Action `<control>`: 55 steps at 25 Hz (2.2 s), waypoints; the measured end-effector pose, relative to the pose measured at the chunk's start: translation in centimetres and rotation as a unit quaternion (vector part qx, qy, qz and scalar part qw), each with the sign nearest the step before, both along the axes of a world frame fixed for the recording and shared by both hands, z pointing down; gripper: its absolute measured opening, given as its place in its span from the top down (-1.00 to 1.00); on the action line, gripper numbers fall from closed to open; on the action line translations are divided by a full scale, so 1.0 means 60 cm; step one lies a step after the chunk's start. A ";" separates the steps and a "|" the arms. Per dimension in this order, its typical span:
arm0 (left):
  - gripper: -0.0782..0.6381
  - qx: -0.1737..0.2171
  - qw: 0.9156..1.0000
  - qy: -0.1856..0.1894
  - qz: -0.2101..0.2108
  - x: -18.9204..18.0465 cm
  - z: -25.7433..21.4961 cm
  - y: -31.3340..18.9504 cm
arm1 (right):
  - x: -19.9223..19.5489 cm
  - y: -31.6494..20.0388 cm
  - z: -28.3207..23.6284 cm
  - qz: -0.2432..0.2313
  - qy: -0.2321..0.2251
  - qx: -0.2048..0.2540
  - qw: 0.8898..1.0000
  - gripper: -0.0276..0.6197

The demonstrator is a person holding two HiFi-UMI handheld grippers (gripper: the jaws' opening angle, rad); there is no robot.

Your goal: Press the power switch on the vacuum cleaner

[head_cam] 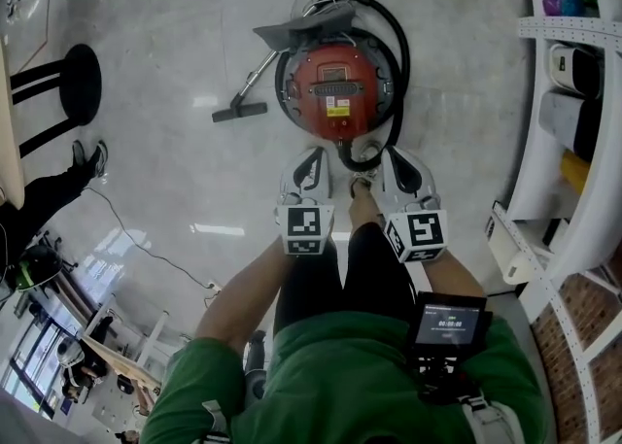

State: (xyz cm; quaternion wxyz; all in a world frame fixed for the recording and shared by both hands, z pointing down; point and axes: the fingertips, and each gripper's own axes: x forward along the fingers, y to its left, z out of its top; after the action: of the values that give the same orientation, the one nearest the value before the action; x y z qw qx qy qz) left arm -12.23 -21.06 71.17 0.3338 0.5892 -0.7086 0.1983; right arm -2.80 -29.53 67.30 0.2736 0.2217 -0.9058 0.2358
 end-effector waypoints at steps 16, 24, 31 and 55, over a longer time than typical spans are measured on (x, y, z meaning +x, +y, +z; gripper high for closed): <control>0.76 -0.048 0.999 0.010 0.008 0.002 0.179 -0.019 | 0.007 -0.001 0.144 -0.013 0.018 -0.028 0.999 0.91; 0.76 -0.064 0.998 0.017 0.007 0.009 0.243 -0.011 | 0.020 0.008 0.197 -0.011 0.023 -0.041 0.999 0.91; 0.76 -0.086 0.996 0.020 0.024 0.019 0.288 -0.015 | 0.022 0.013 0.228 -0.013 0.026 -0.044 0.999 0.91; 0.76 -0.109 0.993 -0.006 0.041 0.016 0.331 -0.005 | 0.034 -0.001 0.258 -0.007 0.034 -0.058 0.998 0.91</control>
State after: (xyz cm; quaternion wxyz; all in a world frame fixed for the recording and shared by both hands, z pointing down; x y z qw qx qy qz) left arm -11.26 -21.37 91.05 0.3834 0.5767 -0.6602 0.2908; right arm -0.76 -29.57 82.81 0.3183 0.2069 -0.8823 0.2783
